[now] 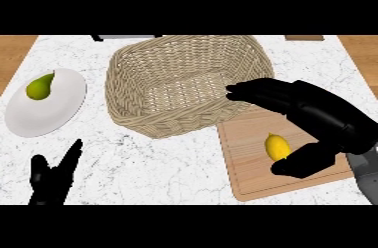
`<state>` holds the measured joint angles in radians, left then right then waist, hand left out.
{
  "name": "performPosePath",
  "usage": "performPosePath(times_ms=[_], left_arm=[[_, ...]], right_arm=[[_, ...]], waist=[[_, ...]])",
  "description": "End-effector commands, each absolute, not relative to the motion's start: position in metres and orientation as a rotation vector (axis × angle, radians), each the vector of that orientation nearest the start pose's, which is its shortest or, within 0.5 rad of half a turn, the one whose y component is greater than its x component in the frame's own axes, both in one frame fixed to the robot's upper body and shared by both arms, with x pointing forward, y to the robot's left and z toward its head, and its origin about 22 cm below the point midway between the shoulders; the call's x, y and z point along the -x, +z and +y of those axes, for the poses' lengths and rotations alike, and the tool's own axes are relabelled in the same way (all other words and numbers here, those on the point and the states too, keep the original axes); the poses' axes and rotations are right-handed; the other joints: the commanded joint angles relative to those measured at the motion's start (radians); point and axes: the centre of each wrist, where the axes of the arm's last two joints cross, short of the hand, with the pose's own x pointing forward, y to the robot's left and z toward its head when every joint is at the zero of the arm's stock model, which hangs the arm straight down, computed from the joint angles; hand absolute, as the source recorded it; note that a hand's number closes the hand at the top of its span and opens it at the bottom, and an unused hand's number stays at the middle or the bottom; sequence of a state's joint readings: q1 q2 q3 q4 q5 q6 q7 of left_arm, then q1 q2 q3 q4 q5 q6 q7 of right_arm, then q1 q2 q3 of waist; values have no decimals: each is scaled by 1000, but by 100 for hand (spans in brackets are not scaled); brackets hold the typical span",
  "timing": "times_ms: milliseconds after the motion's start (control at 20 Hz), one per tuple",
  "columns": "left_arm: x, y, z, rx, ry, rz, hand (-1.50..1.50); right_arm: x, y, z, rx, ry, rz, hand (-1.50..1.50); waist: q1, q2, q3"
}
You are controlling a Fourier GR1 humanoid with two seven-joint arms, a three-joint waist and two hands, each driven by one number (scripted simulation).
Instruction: Pick the lemon from the cutting board and place it in the basket
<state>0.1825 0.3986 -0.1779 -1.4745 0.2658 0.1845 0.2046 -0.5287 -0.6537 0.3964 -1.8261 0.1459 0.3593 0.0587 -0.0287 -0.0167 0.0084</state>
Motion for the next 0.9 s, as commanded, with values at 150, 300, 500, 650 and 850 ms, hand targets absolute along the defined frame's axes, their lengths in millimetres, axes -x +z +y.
performPosePath(times_ms=[150,300,500,650,850], left_arm=[[-186,-48,295,-160,-14,-1014,0],[-189,-39,299,-174,-16,-1019,0],[-190,-49,301,-157,-32,-1025,0],[-200,-55,299,-159,-15,-1016,0],[-197,-42,306,-165,-37,-1008,0]], right_arm=[[-273,297,-234,434,1718,-1628,-150],[-274,323,-253,402,1820,-1461,-150],[-282,345,-264,436,1903,-1279,-150],[-274,344,-274,414,1941,-1231,-150],[-275,332,-272,431,1951,-1196,-150]], waist=[[13,10,-12],[17,11,-11],[38,19,-11],[21,18,-9],[31,17,-8]])
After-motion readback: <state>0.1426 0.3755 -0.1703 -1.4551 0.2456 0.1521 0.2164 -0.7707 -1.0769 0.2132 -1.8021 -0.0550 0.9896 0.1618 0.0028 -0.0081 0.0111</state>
